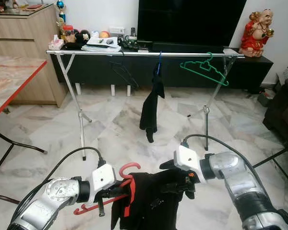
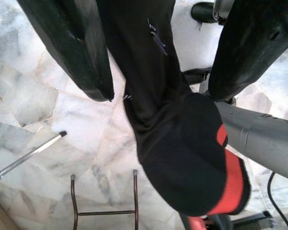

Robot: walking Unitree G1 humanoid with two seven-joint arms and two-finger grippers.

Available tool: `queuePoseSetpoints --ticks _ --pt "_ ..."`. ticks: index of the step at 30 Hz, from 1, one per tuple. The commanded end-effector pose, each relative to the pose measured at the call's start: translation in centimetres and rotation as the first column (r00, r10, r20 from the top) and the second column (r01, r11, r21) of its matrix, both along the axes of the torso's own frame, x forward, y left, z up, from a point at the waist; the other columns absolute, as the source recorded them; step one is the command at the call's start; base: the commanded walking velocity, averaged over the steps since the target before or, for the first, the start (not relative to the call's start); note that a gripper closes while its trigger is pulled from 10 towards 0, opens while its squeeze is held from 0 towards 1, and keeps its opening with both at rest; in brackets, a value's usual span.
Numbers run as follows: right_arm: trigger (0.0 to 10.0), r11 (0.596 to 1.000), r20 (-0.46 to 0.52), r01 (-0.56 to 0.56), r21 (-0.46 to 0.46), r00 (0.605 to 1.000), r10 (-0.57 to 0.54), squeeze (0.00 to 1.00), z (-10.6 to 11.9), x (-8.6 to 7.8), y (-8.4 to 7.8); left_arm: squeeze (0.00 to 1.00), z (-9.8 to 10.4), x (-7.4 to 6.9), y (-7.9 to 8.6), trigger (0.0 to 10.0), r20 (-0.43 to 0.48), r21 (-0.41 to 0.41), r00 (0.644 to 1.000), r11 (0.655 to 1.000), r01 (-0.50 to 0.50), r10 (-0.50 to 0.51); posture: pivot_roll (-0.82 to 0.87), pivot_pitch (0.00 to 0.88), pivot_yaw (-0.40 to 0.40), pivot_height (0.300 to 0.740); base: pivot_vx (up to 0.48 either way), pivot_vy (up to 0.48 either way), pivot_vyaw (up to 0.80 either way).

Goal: Hang hanger

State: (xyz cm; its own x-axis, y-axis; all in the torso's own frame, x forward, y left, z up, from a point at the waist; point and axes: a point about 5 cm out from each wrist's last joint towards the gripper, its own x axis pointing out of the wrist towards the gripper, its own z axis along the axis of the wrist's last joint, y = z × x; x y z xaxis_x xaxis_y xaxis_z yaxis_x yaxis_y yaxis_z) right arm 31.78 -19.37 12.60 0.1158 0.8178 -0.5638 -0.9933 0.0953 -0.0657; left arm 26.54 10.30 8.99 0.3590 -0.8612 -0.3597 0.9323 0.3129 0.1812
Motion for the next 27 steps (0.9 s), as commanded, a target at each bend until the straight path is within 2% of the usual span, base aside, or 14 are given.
queuePoseSetpoints --ticks 1,11,12,13,14,27 --pt "10.0 1.000 0.011 -0.009 -0.020 1.000 0.009 0.00 0.1 0.3 0.1 0.00 1.0 -0.1 -0.7 10.0 0.027 -0.033 0.999 0.999 0.041 -0.040 0.02 0.000 -0.067 0.740 0.000 0.000 0.00" --pt "10.0 0.998 -0.043 -0.060 -0.031 0.997 0.058 0.00 -1.3 0.2 1.3 0.00 1.3 -0.2 -0.9 10.0 0.031 -0.025 0.998 0.998 0.062 -0.062 0.03 0.000 -0.067 0.740 0.000 0.000 0.00" --pt "5.5 0.997 -0.055 -0.072 -0.019 0.996 0.071 0.00 -1.5 0.1 1.7 0.00 1.4 -0.3 -1.0 10.0 0.030 -0.028 0.997 0.997 0.068 -0.067 0.03 0.000 -0.066 0.740 0.000 0.000 0.00" --pt "5.5 0.997 -0.060 -0.076 -0.013 0.995 0.075 0.00 -1.5 0.1 1.8 0.00 1.4 -0.3 -1.1 10.0 0.030 -0.030 0.997 0.997 0.070 -0.069 0.03 0.000 -0.066 0.740 0.000 0.000 0.00" --pt "0.0 0.997 -0.063 -0.080 -0.010 0.995 0.080 0.00 -1.5 0.1 1.9 0.00 1.5 -0.3 -1.2 10.0 0.030 -0.031 0.997 0.997 0.072 -0.071 0.04 0.000 -0.065 0.740 0.000 0.000 0.00" --pt "0.0 0.996 -0.045 -0.082 -0.042 0.996 0.080 0.00 -1.6 0.4 2.0 0.00 1.3 -0.5 -1.2 10.0 0.027 -0.009 0.996 0.996 0.087 -0.086 0.04 0.000 -0.055 0.740 0.000 0.000 0.00"
